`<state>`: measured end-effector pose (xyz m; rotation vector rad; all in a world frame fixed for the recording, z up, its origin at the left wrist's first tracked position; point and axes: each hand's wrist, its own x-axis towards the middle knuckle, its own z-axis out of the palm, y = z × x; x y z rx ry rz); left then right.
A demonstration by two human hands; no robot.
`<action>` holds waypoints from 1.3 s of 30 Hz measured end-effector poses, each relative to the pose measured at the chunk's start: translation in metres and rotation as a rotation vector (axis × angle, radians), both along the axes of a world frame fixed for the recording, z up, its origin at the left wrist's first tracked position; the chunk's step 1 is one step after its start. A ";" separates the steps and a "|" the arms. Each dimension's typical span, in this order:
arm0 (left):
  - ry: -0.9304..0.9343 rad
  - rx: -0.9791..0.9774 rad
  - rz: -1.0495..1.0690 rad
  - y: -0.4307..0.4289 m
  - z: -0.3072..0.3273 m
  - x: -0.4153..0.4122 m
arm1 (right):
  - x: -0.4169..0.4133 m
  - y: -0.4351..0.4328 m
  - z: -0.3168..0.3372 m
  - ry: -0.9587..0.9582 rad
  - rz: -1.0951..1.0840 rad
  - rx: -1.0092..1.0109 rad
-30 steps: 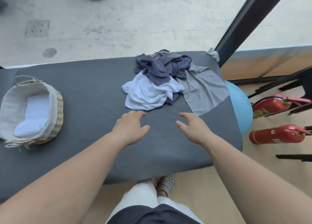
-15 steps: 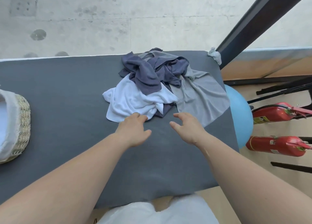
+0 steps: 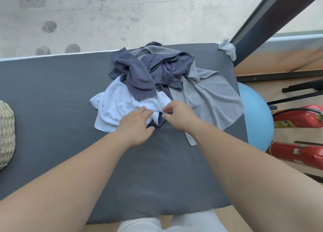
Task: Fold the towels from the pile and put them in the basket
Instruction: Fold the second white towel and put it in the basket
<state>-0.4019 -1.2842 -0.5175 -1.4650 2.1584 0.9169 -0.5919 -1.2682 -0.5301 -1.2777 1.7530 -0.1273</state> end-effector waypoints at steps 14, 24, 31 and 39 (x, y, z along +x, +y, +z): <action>0.139 -0.012 -0.187 0.029 0.109 0.011 | 0.031 0.086 0.139 -0.155 0.052 -0.198; 0.220 -0.094 -0.216 0.076 0.139 0.084 | 0.029 0.184 0.198 0.044 -0.185 -0.318; 0.250 -0.113 -0.153 0.112 0.158 0.084 | 0.021 0.222 0.210 0.024 -0.369 -0.353; 0.278 -0.148 -0.025 0.184 0.186 0.053 | -0.025 0.269 0.200 -0.059 -0.265 -0.273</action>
